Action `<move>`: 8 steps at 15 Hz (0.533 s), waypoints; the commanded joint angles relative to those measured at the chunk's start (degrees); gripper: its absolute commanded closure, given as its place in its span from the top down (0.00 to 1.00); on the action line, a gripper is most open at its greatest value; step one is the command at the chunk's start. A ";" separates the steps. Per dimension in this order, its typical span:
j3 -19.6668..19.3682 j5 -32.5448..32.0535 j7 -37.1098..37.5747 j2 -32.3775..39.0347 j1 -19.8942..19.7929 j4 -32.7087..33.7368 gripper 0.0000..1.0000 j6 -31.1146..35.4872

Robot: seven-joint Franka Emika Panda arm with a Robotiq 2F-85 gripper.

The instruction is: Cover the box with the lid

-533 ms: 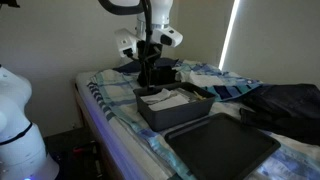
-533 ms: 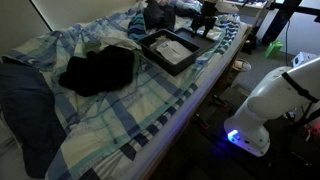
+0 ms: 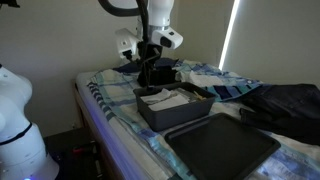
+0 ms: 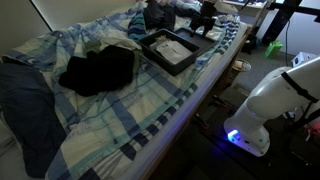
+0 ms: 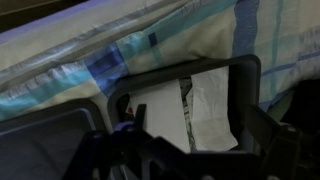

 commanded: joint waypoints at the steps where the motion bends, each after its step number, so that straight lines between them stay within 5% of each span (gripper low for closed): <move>1: 0.73 2.60 2.07 2.97 -2.34 0.64 1.00 1.22; 8: 0.65 4.41 7.56 9.77 -5.49 1.87 1.00 8.28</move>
